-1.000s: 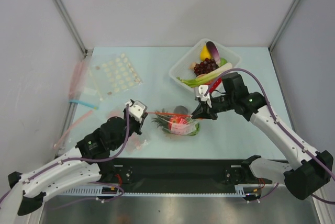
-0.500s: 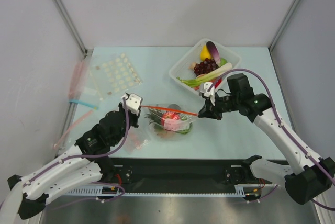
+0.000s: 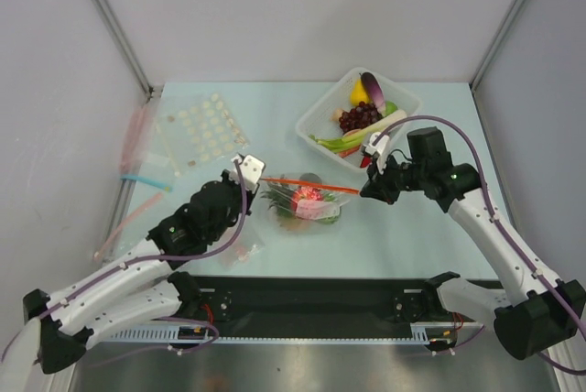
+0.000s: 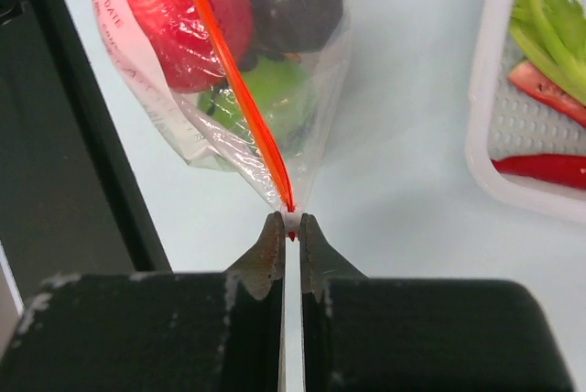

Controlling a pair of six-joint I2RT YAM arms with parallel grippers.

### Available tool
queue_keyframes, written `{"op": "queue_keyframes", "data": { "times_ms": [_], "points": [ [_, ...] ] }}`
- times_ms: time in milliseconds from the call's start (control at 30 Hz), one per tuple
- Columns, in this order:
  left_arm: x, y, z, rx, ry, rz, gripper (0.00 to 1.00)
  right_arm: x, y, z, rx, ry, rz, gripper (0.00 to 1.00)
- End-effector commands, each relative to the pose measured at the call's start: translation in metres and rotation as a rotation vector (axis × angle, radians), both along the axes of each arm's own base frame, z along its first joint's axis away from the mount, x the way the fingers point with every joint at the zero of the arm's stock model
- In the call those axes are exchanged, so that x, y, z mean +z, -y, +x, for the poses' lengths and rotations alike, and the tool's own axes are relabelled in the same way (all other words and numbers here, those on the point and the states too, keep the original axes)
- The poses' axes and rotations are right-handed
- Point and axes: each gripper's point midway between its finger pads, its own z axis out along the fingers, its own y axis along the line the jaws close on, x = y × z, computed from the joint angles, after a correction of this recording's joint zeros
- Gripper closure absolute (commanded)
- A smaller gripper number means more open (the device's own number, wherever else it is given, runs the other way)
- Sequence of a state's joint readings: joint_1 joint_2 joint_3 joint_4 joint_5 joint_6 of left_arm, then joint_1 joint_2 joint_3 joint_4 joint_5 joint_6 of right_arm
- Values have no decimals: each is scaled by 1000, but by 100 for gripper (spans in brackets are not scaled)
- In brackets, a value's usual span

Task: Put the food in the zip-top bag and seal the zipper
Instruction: Zip the zipper food storage bag at the center of the board, then place the zipper food storage bag at the center of the board.

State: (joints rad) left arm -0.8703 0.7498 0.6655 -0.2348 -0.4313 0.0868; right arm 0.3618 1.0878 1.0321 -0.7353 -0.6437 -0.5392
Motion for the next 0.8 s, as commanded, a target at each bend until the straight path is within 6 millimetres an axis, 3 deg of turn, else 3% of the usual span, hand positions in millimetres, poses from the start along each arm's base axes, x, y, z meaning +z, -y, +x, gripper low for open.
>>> {"op": "queue_keyframes", "data": {
  "times_ms": [0, 200, 233, 267, 467, 500, 567, 600, 633, 667, 700, 733, 767],
  "points": [
    [39, 8, 19, 17, 89, -49, 99, 8, 12, 16, -121, 21, -10, 100],
    [36, 34, 49, -5, 63, -37, 100, 16, 17, 42, -206, 13, -3, 100],
    [44, 36, 57, -11, 74, -64, 100, 13, 19, 49, -222, 6, -9, 100],
    [36, 40, 65, -11, 54, -54, 100, 14, 21, 53, -239, 7, -8, 100],
    [49, 60, 107, -25, 37, -90, 100, 17, 27, 101, -375, 16, 31, 100],
    [51, 67, 118, -15, 26, -97, 96, 24, 28, 111, -415, 25, 45, 93],
    [48, 65, 129, 41, -7, -85, 76, 24, 31, 129, -500, 4, 50, 67],
    [59, 68, 134, 58, -6, -113, 49, 28, 41, 140, -583, 25, 37, 44],
    [65, 68, 136, 68, 2, -132, 38, 39, 45, 148, -662, 24, 72, 34],
    [72, 66, 136, 83, 19, -152, 31, 46, 50, 153, -711, 46, 83, 30],
    [79, 64, 136, 95, 32, -178, 15, 60, 57, 157, -759, 94, 99, 23],
    [97, 59, 133, 109, 72, -218, 2, 66, 62, 157, -798, 106, 118, 12],
    [104, 54, 132, 134, 80, -250, 0, 79, 65, 161, -841, 142, 155, 7]
  ]
}}
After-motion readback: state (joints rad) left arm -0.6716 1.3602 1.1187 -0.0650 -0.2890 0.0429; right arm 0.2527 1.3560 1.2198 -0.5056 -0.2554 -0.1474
